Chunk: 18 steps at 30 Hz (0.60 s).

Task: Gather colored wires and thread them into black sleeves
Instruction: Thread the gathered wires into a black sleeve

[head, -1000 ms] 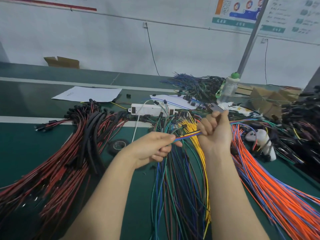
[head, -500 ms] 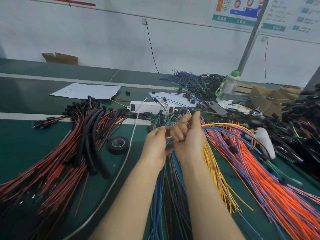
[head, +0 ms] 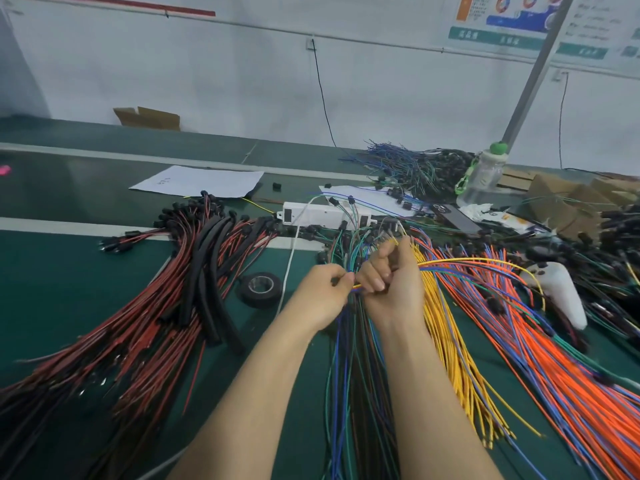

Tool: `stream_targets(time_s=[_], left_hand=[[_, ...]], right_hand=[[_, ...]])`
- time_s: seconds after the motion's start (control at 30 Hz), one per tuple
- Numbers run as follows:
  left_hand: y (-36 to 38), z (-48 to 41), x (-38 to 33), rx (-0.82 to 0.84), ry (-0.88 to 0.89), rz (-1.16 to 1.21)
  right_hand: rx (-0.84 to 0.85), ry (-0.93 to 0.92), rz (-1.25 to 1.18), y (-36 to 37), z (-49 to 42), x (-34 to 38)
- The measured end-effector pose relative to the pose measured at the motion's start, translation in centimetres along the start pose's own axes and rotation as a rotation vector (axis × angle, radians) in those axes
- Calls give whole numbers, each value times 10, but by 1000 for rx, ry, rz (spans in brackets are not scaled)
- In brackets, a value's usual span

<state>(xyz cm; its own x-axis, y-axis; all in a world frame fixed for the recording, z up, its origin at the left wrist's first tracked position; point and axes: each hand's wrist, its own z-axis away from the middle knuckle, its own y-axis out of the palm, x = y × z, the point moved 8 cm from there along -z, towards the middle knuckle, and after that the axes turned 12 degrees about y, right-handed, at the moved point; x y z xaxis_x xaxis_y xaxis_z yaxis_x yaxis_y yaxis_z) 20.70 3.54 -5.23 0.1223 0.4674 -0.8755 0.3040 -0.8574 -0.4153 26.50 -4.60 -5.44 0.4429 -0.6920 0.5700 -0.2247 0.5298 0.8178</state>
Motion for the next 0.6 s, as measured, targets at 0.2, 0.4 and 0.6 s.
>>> stream_targets(time_s=[0.2,0.4,0.6], left_hand=[[-4,9,15,77,-119,285],[-18,6,13,2,-31,253],[-21,6,14,-3,-1,225]], right_hand=[[-1,-89,-69,3,-5,11],[8,-74,-54,8,-7,3],[34,-6,-66,17,-11,-12]])
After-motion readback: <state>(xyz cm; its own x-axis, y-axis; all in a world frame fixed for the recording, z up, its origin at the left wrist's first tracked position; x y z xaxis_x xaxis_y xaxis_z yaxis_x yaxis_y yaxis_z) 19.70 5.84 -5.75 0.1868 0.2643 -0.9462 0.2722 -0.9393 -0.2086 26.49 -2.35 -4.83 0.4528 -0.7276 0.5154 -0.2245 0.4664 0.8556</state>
